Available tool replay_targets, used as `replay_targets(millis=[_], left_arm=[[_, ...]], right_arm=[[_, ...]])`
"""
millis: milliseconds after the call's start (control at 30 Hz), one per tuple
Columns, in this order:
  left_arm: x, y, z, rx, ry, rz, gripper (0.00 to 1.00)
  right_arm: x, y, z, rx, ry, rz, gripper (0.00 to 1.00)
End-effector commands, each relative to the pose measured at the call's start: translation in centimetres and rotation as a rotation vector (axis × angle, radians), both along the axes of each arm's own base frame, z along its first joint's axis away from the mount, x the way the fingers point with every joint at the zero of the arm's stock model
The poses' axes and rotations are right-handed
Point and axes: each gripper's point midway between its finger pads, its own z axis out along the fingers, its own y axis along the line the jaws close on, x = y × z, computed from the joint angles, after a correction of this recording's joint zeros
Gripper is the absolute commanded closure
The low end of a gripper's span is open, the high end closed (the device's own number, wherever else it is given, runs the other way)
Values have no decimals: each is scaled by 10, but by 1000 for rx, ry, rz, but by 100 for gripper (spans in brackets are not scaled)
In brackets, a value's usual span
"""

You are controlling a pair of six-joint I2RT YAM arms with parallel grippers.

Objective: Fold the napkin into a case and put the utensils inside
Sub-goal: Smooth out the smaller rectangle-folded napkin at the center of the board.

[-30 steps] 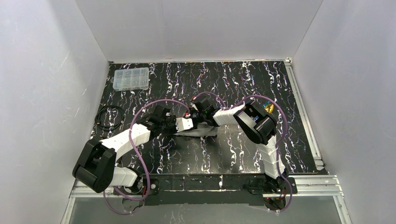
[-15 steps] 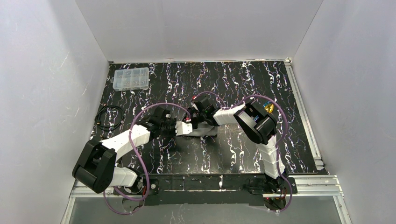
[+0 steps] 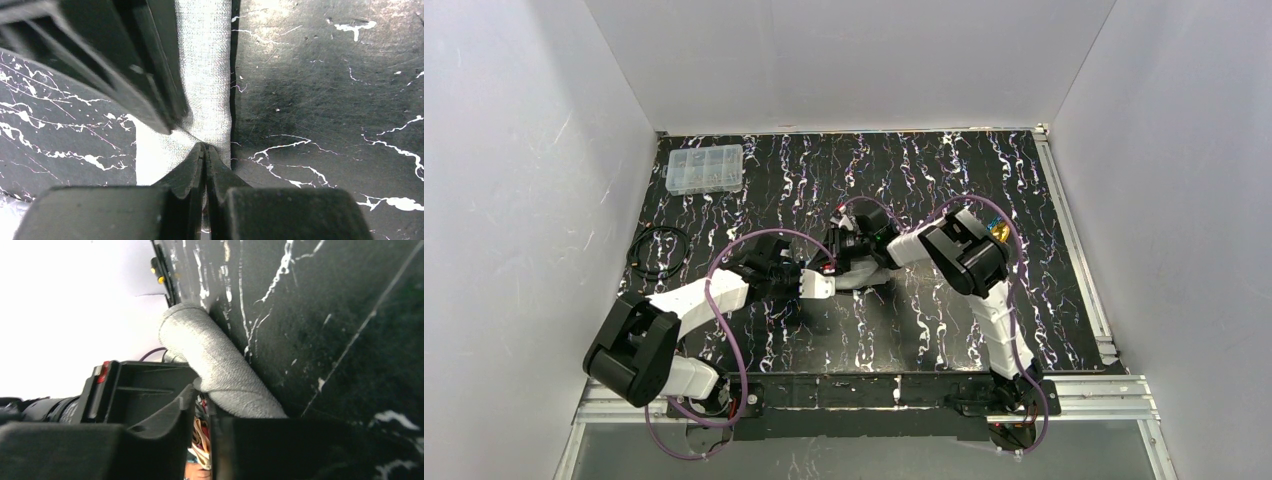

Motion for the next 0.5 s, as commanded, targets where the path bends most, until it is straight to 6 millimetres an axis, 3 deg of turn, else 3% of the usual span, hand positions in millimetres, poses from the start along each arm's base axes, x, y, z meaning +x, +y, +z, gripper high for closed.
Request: replay_targets(millis=[0,100,267,467], left_arm=[[-27,14,-25,79,116,-24,100],[-30,15,-27,90,128,-36,100],[-34,17,-30,105,141,-50,100],[-37,18,-32,110,155,-54,100]], right_arm=[[22,-18,51,167,-108,63,67],[32,-36,69,154,-169,100,55],[33,-74,92,164,-256,76,48],[28,-132,98,-68,-422,100,40]])
